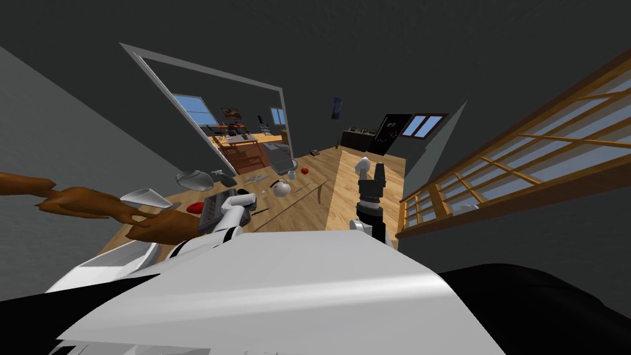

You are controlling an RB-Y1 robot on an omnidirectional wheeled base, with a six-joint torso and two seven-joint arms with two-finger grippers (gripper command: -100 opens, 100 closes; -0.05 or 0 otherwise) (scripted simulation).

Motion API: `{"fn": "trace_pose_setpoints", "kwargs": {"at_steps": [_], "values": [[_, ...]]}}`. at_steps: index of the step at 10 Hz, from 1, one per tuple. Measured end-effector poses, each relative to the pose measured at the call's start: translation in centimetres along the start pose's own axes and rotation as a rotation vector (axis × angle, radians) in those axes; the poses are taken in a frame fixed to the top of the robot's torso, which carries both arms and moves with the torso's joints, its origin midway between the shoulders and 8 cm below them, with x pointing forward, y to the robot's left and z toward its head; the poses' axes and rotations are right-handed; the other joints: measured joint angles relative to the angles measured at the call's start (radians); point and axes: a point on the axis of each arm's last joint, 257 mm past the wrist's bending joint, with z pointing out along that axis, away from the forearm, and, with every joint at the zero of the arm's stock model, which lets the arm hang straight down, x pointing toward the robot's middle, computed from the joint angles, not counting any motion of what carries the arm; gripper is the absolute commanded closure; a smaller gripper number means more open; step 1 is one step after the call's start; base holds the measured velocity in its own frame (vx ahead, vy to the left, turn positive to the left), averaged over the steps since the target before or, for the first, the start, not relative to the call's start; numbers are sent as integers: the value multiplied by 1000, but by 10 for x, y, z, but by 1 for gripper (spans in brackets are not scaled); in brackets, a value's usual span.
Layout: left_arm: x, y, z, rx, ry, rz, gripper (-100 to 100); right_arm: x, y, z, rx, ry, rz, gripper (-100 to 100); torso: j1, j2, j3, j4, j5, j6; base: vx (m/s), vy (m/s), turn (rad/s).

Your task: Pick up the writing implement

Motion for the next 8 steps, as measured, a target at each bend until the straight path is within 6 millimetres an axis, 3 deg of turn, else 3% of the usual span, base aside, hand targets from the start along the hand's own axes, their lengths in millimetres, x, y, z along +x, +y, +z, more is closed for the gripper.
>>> {"fn": "trace_pose_setpoints", "kwargs": {"at_steps": [8], "values": [[-8, 60, -2, -275, -12, -57, -100, 0, 0, 0, 0, 0, 0, 0, 1, -1, 0, 0, 0, 0, 37, 3, -2]]}}
